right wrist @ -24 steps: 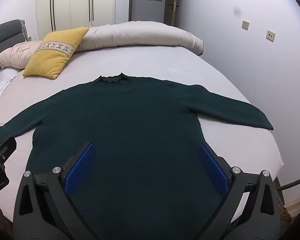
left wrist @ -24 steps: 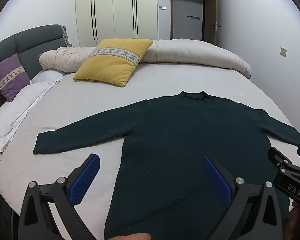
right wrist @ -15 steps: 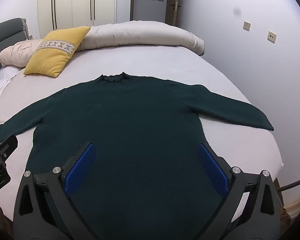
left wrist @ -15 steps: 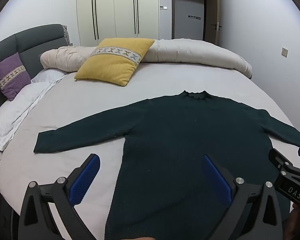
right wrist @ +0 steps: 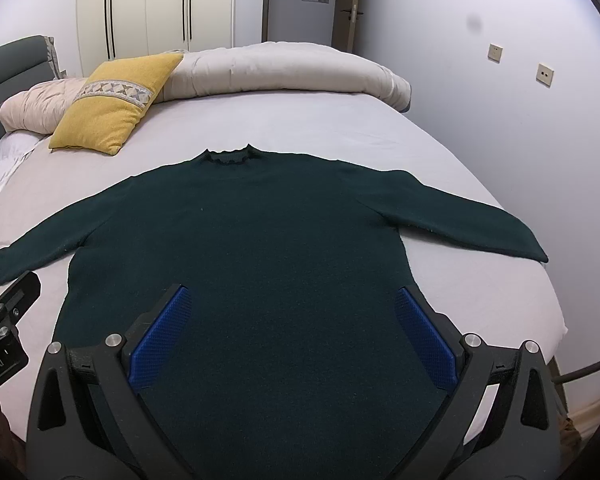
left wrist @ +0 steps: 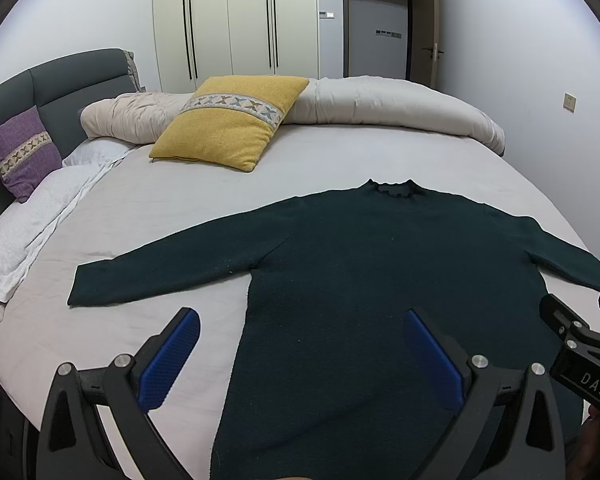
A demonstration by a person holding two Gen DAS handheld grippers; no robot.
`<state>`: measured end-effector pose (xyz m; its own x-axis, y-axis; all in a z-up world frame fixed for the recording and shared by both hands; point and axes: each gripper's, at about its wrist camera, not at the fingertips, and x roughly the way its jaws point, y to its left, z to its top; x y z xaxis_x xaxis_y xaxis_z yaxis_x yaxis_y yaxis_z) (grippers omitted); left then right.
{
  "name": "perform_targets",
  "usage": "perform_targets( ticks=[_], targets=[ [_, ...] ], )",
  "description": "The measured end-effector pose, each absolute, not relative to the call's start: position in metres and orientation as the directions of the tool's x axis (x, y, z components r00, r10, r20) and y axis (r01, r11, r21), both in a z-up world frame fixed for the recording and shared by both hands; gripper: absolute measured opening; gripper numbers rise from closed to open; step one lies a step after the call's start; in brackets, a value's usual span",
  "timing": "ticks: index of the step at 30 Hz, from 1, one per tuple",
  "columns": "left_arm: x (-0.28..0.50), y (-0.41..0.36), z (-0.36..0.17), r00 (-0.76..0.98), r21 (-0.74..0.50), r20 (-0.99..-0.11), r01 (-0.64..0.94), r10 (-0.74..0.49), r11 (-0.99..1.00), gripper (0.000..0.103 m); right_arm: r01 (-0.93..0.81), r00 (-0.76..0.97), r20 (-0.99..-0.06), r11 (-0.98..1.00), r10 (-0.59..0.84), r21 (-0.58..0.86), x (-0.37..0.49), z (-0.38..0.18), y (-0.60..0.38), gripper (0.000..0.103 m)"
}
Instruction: Fold small clothes
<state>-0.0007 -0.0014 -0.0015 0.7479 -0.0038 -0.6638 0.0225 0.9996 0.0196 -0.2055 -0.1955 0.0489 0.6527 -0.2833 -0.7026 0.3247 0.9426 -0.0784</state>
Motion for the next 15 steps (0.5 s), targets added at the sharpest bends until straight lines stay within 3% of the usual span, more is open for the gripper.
perform_targets(
  ticks=[15],
  targets=[
    [-0.0005, -0.0019, -0.0017, 0.747, 0.021, -0.665, 0.025, -0.005, 0.999, 0.103, 0.319, 0.653, -0.704, 0.944, -0.28, -0.079, -0.2041, 0.0487, -0.192, 0.103]
  ],
)
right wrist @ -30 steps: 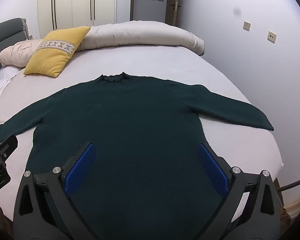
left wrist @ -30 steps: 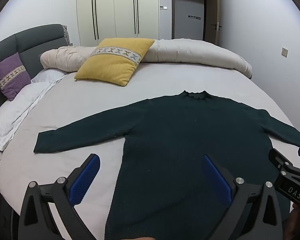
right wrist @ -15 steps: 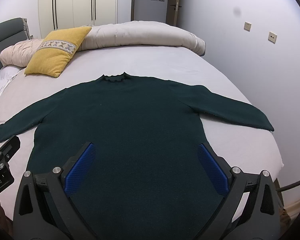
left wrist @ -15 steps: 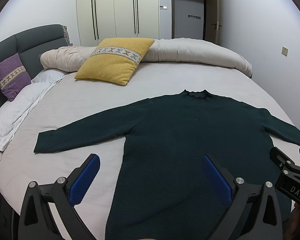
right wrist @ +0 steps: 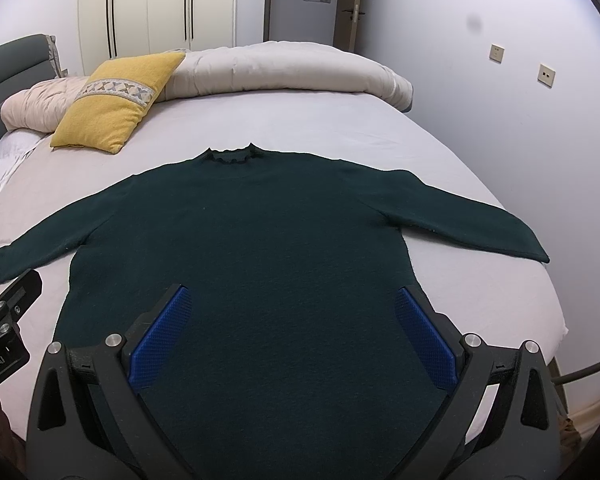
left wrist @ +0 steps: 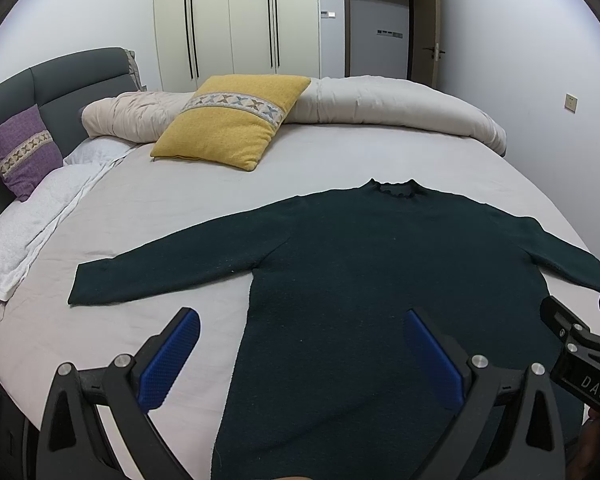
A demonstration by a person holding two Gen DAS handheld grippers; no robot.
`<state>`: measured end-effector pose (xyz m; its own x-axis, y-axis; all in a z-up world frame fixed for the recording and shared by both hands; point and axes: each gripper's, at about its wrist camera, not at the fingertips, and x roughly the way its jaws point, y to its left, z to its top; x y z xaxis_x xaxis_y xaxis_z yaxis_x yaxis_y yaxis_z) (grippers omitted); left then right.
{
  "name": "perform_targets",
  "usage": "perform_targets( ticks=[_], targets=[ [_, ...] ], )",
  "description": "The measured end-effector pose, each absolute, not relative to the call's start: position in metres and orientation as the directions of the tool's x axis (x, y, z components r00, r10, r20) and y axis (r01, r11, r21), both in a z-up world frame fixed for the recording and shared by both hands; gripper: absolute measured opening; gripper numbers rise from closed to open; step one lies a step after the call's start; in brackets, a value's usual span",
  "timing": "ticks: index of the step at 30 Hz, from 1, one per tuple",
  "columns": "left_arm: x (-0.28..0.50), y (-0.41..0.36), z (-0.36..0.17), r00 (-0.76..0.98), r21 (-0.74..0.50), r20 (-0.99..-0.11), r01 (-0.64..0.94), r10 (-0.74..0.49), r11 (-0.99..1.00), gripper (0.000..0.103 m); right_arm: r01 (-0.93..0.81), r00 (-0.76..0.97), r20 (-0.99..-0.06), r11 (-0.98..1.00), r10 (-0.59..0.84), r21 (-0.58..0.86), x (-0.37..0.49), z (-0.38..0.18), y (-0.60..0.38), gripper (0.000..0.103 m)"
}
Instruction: Fold small clothes
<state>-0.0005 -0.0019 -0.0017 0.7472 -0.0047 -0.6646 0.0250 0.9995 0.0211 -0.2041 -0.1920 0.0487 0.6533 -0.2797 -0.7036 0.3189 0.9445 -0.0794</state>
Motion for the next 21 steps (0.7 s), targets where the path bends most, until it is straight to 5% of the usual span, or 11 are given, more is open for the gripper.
perform_targets(
  ticks=[21],
  targets=[
    [0.0013, -0.0001, -0.0025, 0.746, 0.023, -0.666, 0.025, -0.003, 0.999, 0.103, 0.317, 0.654, -0.704, 0.945, -0.279, -0.08, -0.2053, 0.0477, -0.1914, 0.103]
  ],
)
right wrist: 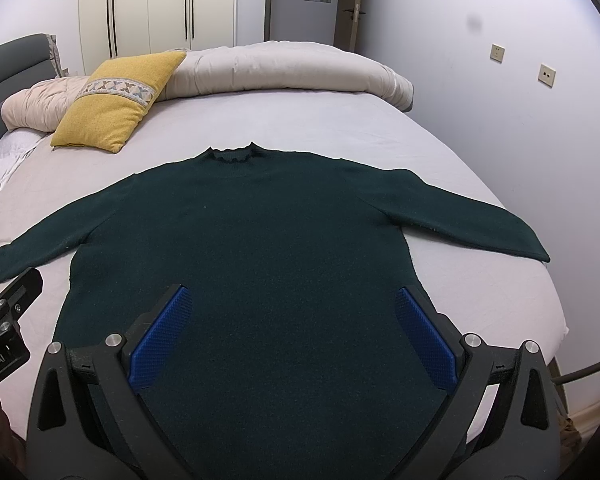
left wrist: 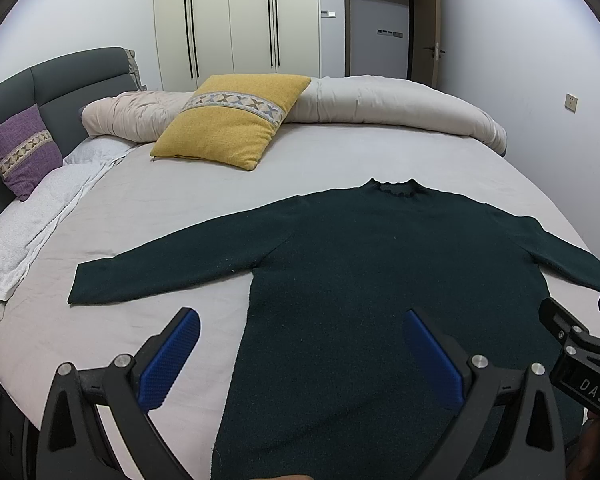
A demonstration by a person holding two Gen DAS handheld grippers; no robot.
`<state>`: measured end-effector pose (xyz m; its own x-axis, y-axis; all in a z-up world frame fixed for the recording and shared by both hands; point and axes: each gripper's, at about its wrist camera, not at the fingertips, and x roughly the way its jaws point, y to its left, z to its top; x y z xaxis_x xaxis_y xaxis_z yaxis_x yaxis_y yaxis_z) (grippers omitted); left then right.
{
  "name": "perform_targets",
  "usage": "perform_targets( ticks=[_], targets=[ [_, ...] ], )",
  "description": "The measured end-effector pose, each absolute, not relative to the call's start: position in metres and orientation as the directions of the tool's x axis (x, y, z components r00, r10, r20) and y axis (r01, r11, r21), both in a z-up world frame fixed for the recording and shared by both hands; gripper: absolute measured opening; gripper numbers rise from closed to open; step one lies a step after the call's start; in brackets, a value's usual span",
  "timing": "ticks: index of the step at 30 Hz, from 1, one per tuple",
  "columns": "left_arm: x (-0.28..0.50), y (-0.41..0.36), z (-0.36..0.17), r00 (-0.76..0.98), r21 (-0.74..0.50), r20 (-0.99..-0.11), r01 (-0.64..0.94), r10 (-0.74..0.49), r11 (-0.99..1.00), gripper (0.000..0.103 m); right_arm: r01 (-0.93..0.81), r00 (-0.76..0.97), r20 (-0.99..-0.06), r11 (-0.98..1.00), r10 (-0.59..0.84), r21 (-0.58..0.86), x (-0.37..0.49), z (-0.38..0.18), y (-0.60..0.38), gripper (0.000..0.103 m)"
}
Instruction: Fold small clothes
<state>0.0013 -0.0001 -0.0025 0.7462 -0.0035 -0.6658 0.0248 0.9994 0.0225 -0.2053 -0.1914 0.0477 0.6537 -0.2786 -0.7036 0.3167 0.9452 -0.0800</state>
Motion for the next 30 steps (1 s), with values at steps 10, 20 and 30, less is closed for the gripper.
perform_targets(
  ticks=[10, 20, 30],
  targets=[
    [0.0011, -0.0003, -0.0027, 0.746, 0.023, -0.666, 0.024, -0.002, 0.999, 0.103, 0.317, 0.653, -0.704, 0.945, -0.279, -0.08, -0.2051, 0.0475, -0.1912, 0.103],
    [0.0009, -0.0006, -0.0029, 0.746, 0.023, -0.666, 0.024, -0.003, 0.999, 0.103, 0.316, 0.652, -0.705, 0.945, -0.279, -0.081, -0.2055, 0.0456, -0.1891, 0.103],
    [-0.0002, 0.0013, -0.0037, 0.744, 0.021, -0.668, 0.025, -0.005, 0.999, 0.103, 0.314, 0.648, -0.71, 0.946, -0.277, -0.083, -0.2065, 0.0399, -0.1837, 0.103]
  ],
)
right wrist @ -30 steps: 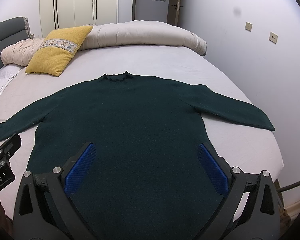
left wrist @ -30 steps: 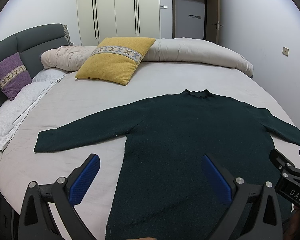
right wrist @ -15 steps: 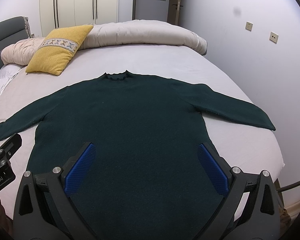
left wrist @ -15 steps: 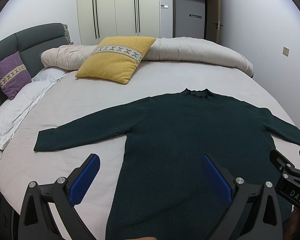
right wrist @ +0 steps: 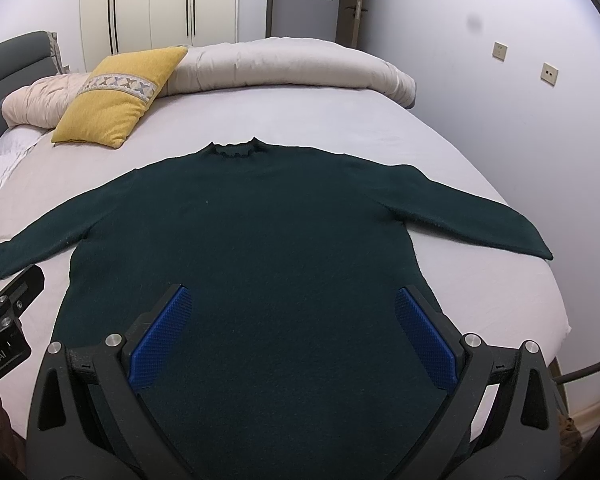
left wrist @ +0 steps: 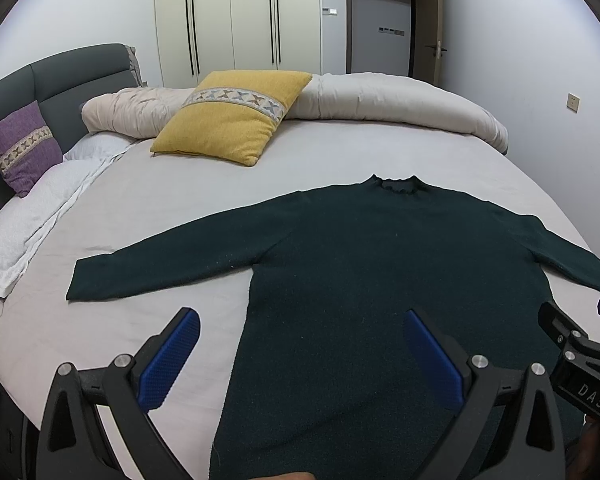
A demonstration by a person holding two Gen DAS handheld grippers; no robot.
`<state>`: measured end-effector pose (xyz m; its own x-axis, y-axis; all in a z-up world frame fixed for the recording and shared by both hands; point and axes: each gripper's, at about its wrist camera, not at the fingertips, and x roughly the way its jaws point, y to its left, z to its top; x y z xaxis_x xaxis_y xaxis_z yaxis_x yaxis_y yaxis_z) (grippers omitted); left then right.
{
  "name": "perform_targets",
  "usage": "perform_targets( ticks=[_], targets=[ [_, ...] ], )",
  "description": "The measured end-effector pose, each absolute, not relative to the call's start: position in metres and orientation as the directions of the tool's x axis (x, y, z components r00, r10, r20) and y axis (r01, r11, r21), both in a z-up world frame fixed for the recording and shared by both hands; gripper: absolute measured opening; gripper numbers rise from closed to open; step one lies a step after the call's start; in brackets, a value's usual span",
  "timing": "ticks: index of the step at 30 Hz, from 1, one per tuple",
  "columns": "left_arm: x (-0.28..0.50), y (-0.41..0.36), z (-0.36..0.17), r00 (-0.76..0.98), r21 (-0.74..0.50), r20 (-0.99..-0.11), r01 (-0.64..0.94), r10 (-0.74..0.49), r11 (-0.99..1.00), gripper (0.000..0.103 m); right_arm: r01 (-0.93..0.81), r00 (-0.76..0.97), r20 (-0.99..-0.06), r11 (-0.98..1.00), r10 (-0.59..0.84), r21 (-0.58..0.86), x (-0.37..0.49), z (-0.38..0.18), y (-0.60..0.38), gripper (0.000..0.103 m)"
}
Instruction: Fold small clothes
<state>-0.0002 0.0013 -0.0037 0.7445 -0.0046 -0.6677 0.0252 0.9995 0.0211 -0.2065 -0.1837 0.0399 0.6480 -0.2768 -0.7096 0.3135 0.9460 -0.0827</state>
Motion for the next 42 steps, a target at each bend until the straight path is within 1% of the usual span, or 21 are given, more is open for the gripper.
perform_targets(
  ticks=[5, 6, 10, 36, 42],
  targets=[
    [0.0, 0.001, -0.004, 0.743, 0.02, -0.669, 0.025, -0.005, 0.999, 0.103, 0.312, 0.647, -0.711, 0.947, -0.275, -0.082, -0.207, 0.038, -0.183, 0.103],
    [-0.005, 0.009, -0.014, 0.742, 0.018, -0.67, 0.025, -0.007, 1.0, 0.103, 0.311, 0.646, -0.712, 0.947, -0.275, -0.083, -0.207, 0.037, -0.183, 0.103],
    [-0.009, 0.013, -0.02, 0.74, 0.014, -0.673, 0.025, -0.009, 1.0, 0.103, 0.312, 0.641, -0.718, 0.947, -0.273, -0.081, -0.204, 0.035, -0.185, 0.103],
    [-0.001, 0.014, -0.028, 0.72, 0.008, -0.694, 0.028, -0.015, 1.0, 0.103, 0.305, 0.614, -0.744, 0.948, -0.265, -0.086, -0.186, 0.024, -0.19, 0.103],
    [0.001, 0.017, -0.031, 0.714, 0.001, -0.7, 0.033, -0.023, 0.999, 0.103, 0.323, 0.637, -0.74, 0.946, -0.216, 0.003, -0.185, 0.023, -0.219, 0.103]
  ],
)
